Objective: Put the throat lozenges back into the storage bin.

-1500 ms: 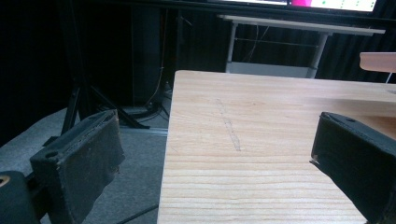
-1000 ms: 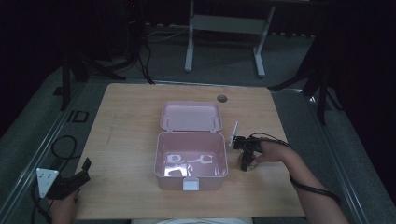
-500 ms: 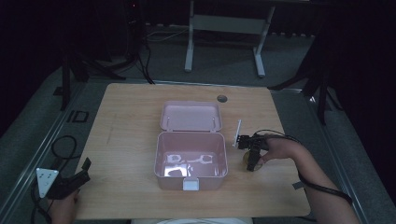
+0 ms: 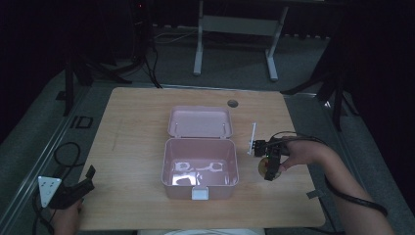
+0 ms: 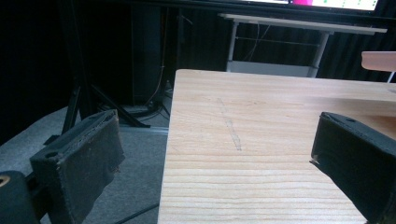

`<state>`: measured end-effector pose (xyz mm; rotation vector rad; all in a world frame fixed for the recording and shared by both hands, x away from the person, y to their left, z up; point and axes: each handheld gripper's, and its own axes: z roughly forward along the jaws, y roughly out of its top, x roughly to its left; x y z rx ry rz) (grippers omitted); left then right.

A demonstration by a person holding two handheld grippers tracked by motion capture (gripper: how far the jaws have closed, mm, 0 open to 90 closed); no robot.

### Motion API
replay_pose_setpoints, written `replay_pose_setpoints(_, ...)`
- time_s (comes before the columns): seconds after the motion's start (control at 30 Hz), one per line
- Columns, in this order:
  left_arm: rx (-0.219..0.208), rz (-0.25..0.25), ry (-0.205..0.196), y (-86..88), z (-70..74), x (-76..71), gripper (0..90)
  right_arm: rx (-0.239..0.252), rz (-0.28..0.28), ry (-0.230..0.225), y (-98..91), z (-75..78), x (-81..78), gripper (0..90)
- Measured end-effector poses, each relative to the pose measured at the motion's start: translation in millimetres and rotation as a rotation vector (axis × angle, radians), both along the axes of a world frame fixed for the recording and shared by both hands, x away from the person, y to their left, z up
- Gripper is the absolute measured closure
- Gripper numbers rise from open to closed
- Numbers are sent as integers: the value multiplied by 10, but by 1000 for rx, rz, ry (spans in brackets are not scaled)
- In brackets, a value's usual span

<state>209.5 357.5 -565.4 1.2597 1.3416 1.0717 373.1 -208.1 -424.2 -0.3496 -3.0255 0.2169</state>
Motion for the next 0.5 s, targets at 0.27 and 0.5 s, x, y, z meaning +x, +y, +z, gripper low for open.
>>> replay_pose_setpoints(0.27, 0, 1, -1, 1, 0, -1, 25, 23, 30, -24, 161, 424, -99, 202)
replay_pose_setpoints(0.5, -2, -1, 0, 2, 0, 1, 24, 36, 66, -62, 372, 794, -160, 202)
